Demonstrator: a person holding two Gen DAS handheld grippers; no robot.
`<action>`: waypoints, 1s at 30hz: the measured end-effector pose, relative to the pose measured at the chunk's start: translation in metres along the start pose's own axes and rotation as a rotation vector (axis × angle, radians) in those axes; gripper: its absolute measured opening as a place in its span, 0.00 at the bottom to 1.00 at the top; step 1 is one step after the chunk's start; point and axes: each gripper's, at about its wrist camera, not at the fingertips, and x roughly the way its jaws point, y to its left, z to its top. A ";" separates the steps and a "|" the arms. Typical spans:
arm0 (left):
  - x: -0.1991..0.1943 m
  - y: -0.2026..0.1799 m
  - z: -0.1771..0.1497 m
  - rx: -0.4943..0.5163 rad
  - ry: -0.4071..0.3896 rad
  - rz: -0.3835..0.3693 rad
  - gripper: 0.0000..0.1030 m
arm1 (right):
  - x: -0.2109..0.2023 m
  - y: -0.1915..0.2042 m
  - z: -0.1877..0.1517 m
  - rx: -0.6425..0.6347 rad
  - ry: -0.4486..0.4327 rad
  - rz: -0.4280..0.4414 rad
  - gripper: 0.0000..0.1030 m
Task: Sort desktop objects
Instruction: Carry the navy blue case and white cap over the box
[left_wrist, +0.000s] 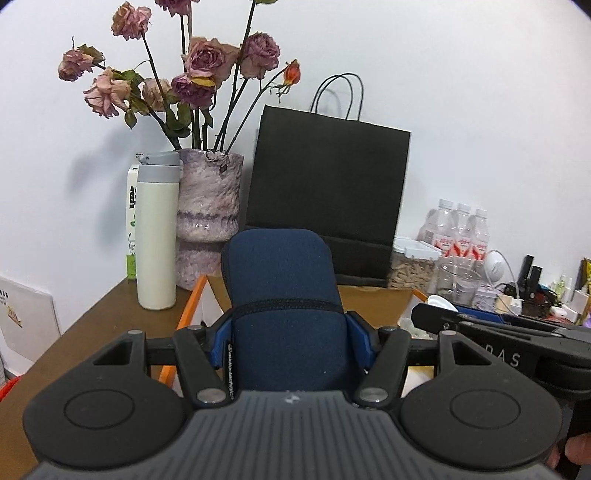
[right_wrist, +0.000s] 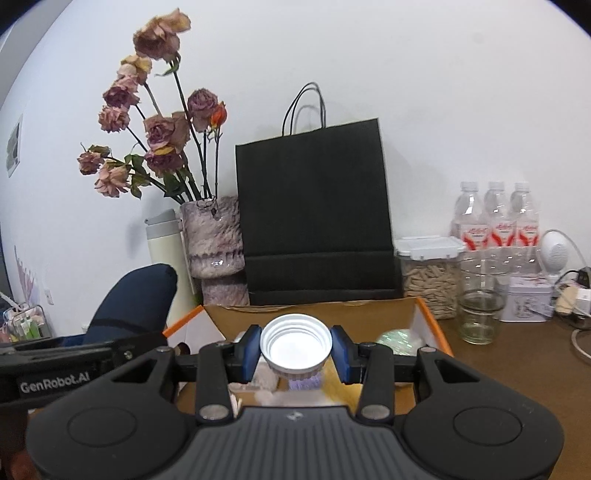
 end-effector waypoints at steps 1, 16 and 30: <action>0.006 0.001 0.002 0.003 -0.004 0.006 0.61 | 0.008 0.001 0.001 -0.005 0.002 0.003 0.38; 0.077 0.014 0.000 0.031 0.082 0.010 0.61 | 0.082 0.002 0.002 -0.053 0.071 0.019 0.38; 0.082 0.012 -0.019 0.061 0.128 0.016 0.62 | 0.085 0.003 -0.014 -0.098 0.109 -0.010 0.38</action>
